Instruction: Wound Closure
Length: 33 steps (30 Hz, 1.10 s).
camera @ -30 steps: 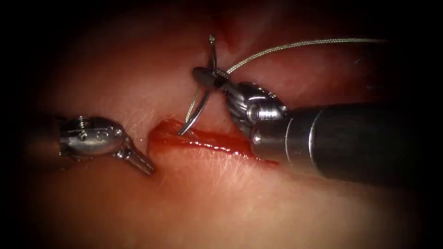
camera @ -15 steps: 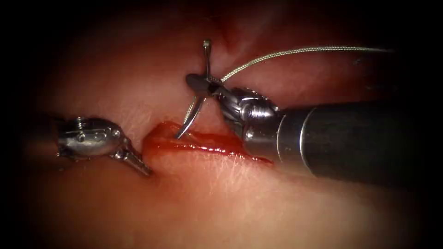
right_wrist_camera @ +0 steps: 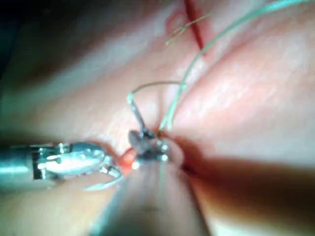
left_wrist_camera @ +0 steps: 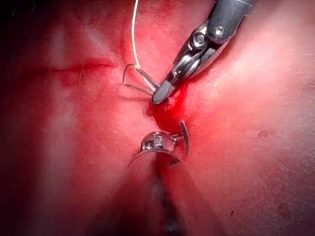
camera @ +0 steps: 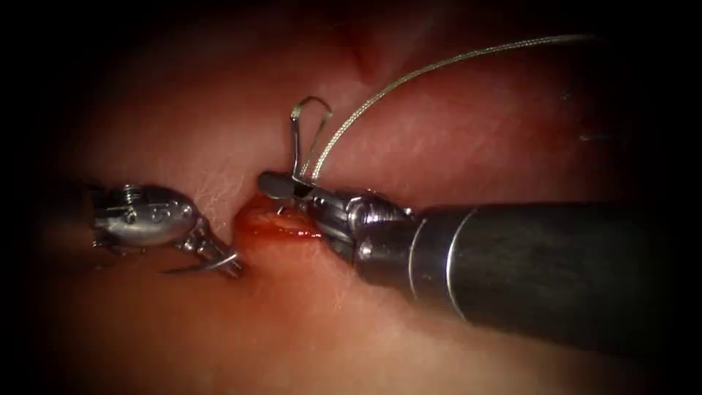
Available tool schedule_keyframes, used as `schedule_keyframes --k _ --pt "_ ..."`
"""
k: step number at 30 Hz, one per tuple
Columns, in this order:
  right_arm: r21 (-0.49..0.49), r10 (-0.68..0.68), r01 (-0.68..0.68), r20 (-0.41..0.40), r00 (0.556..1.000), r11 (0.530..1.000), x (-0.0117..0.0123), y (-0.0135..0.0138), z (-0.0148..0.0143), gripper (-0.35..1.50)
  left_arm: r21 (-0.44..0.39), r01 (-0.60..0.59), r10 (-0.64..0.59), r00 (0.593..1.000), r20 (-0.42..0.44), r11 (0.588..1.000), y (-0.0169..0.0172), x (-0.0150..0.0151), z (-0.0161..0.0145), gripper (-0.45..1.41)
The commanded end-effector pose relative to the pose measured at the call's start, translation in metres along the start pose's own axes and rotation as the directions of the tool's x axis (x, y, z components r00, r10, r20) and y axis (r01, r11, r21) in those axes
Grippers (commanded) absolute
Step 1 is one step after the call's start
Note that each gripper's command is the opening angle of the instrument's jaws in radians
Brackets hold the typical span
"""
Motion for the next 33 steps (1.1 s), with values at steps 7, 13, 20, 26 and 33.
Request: schedule_keyframes --k 7,13,20,26,33 --pt "0.013 0.011 -0.011 -0.03 0.999 1.0 -0.0005 0.0 0.0014 -0.35 0.0 -0.001 0.001 1.0 0.0 1.0 -0.0005 -0.0001 0.0006 -0.43" --pt "0.129 -0.05 0.063 -0.106 0.993 0.99 0.0023 -0.0004 0.0007 0.94 -0.003 -0.002 0.002 1.0 0.0 1.0 -0.0004 -0.0001 0.0004 -0.4" --pt "0.075 -0.494 0.509 -0.157 0.855 0.857 0.0063 0.0018 -0.0015 1.3 -0.005 -0.048 0.048 0.999 -0.001 0.999 0.0 0.0001 -0.0005 -0.27" --pt "-0.023 -0.706 0.706 -0.016 0.708 0.708 0.0095 0.0039 -0.0045 1.43 0.01 -0.103 0.103 0.994 -0.025 0.995 0.0002 0.0002 -0.0011 -0.2" --pt "0.038 -0.773 0.772 0.042 0.633 0.634 0.0105 0.0039 -0.0067 1.4 0.107 -0.372 0.384 0.912 -0.145 0.922 -0.0002 0.002 -0.0031 0.24"
